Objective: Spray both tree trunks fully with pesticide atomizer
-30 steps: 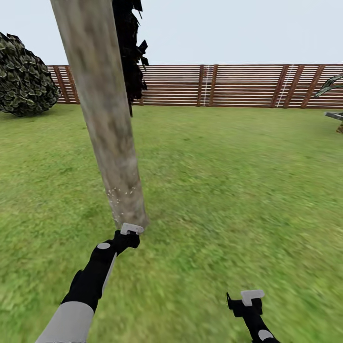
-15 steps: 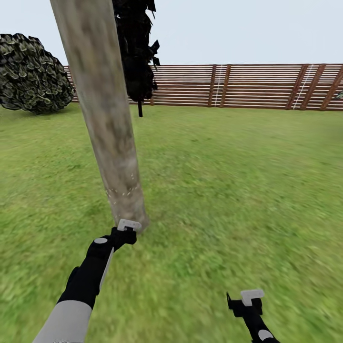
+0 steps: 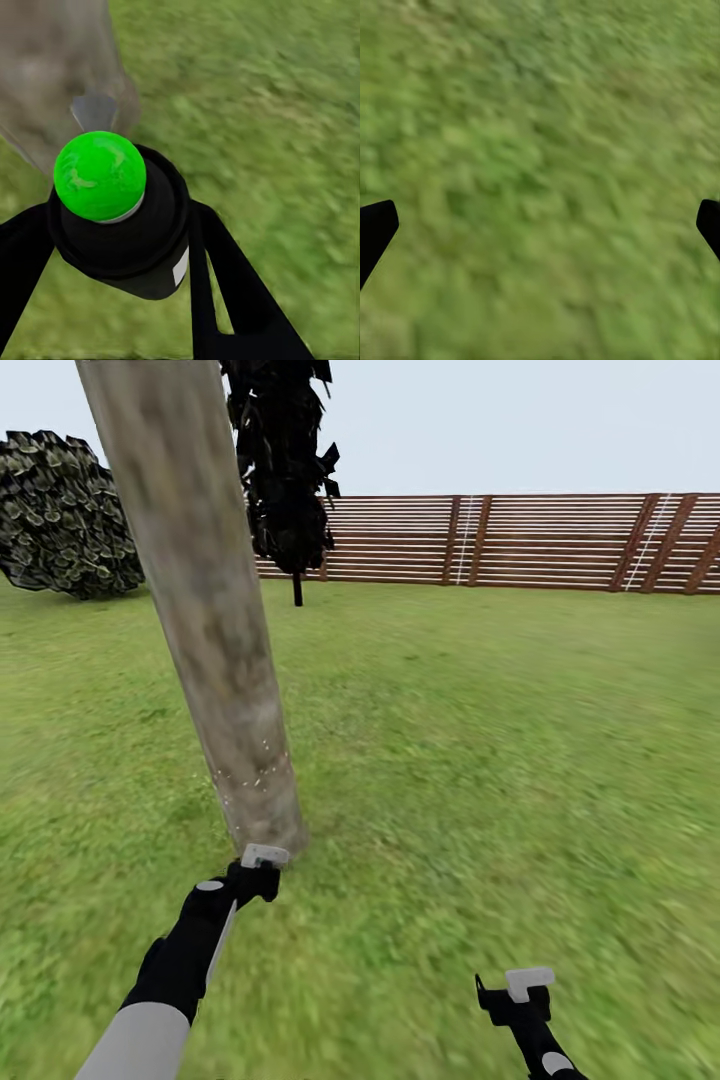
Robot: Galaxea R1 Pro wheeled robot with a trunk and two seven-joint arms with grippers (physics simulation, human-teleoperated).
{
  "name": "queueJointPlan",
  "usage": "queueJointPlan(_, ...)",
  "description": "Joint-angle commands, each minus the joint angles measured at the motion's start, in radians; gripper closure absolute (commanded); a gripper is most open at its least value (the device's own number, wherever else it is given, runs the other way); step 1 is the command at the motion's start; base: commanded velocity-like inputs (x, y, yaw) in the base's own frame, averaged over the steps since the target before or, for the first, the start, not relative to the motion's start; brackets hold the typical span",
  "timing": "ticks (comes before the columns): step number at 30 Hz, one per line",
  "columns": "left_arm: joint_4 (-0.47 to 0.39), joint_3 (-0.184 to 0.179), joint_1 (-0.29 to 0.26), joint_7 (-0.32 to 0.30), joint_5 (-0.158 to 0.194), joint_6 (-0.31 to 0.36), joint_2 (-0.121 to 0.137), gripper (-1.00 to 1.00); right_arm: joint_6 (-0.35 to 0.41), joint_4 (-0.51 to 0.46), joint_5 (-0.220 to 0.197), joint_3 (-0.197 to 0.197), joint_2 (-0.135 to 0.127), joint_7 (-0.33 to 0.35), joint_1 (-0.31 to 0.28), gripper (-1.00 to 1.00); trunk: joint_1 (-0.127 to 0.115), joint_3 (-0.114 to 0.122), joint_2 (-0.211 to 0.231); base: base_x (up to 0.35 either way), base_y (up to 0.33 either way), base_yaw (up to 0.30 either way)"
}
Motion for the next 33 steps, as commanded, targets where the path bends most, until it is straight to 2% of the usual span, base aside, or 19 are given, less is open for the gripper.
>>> queueJointPlan(1, 0.002, 0.016, 0.003, -0.01, -0.007, 0.002, -0.001, 1.0, -0.004, 0.001, 0.011, -0.005, 0.0, -0.004, -0.001, -1.0, 0.0, -0.001, 0.0, 0.003, -0.002, 0.245)
queueJointPlan(3, 0.01, 0.028, 0.007, -0.011, -0.008, 0.0, -0.001, 1.0, -0.004, 0.001, 0.011, -0.005, 0.0, -0.004, -0.001, -1.0, 0.0, -0.001, 0.0, 0.001, -0.001, 0.264)
queueJointPlan(9, 0.027, 0.029, 0.009, -0.009, -0.006, -0.017, -0.008, 1.0, -0.004, 0.001, 0.011, -0.005, 0.0, -0.004, -0.001, -1.0, 0.0, -0.001, 0.0, 0.012, -0.017, 0.253)
queueJointPlan(19, 0.032, 0.029, 0.009, -0.008, -0.011, -0.018, -0.004, 1.0, -0.004, 0.001, 0.011, -0.005, -0.001, -0.003, -0.001, -1.0, 0.0, -0.001, 0.0, 0.135, -0.221, 0.016)
queueJointPlan(23, 0.088, 0.035, 0.009, -0.004, -0.012, -0.02, -0.001, 1.0, -0.004, 0.001, 0.011, -0.005, -0.001, -0.003, -0.001, -1.0, 0.0, -0.001, 0.0, 0.119, -0.251, 0.0)
queueJointPlan(25, 0.136, 0.035, 0.009, 0.031, -0.011, -0.041, 0.003, 1.0, -0.004, 0.001, 0.011, -0.005, -0.001, -0.002, -0.001, -1.0, 0.0, -0.001, 0.0, 0.063, -0.264, 0.0)
queueJointPlan(29, 0.156, 0.035, 0.009, 0.097, -0.008, -0.151, 0.003, 1.0, -0.004, 0.001, 0.011, -0.005, 0.0, -0.001, -0.001, -1.0, 0.0, -0.001, 0.0, 0.013, -0.269, 0.041)
queueJointPlan(33, 0.157, 0.037, 0.009, 0.105, -0.007, -0.168, 0.003, 1.0, -0.004, 0.001, 0.011, -0.005, 0.0, -0.001, -0.001, -1.0, 0.0, -0.001, 0.0, 0.001, -0.271, 0.233)
